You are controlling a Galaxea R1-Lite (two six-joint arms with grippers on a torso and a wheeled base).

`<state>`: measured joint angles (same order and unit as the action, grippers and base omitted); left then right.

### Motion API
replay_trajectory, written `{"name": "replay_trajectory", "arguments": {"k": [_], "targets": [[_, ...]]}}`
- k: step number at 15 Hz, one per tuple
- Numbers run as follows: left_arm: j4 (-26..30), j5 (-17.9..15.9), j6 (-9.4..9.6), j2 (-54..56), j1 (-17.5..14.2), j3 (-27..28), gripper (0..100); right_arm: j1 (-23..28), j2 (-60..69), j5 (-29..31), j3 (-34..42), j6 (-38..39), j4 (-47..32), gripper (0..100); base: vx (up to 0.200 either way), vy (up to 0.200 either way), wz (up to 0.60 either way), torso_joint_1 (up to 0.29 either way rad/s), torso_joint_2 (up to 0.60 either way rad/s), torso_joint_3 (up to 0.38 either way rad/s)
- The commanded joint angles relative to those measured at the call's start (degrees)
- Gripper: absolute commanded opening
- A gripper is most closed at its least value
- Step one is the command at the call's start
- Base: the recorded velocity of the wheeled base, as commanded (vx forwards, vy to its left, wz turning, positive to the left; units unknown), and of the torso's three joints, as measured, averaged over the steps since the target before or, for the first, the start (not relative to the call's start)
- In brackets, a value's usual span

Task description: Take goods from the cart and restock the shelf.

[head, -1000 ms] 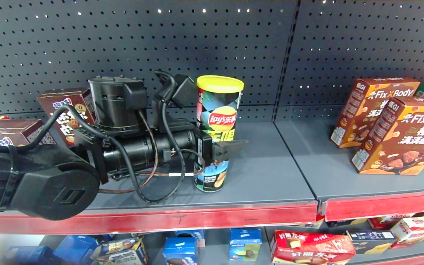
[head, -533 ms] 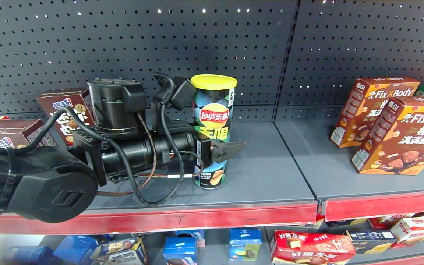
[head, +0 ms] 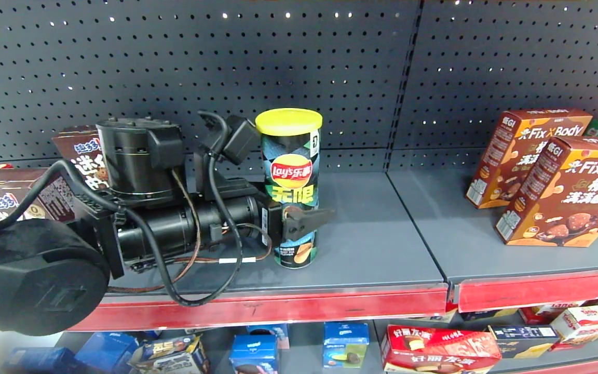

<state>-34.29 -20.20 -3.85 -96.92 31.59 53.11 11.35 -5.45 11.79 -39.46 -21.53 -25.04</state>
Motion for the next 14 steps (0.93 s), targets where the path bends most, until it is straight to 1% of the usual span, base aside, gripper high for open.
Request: {"name": "replay_trajectory", "arguments": {"k": [1, 3, 7, 9, 11, 14], "targets": [[0.01, -0.02, -0.01, 2.08, -0.74, -2.14, 100, -0.01, 0.00, -0.01, 0.00, 0.00, -0.01, 0, 0.000, 0.000, 0.00, 0.000, 0.00, 0.000], [0.19, -0.10, -0.01, 4.01, -0.91, -3.98, 100, -0.10, 0.00, -0.01, -0.09, 0.00, -0.01, 0, 0.000, 0.000, 0.00, 0.000, 0.00, 0.000], [0.45, -0.02, -0.01, 6.04, -0.91, -5.04, 100, -0.10, 0.00, -0.01, -0.44, 0.00, -0.01, 0, 0.000, 0.000, 0.00, 0.000, 0.00, 0.000], [0.45, -0.02, -0.01, 7.79, -1.00, -6.88, 100, -0.10, 0.00, -0.01, -0.62, 0.00, 0.08, 0, 0.000, 0.000, 0.00, 0.000, 0.00, 0.000], [0.45, -0.19, -0.01, 9.90, -2.76, -8.82, 100, -0.10, 0.00, -0.01, -0.71, 0.00, 0.08, 0, 0.000, 0.000, 0.00, 0.000, 0.00, 0.000], [0.63, -0.10, -0.10, 12.63, -4.78, -9.17, 100, -0.10, -0.09, -0.01, -0.71, 0.00, 0.08, 0, 0.000, 0.000, 0.00, 0.000, 0.00, 0.000]]}}
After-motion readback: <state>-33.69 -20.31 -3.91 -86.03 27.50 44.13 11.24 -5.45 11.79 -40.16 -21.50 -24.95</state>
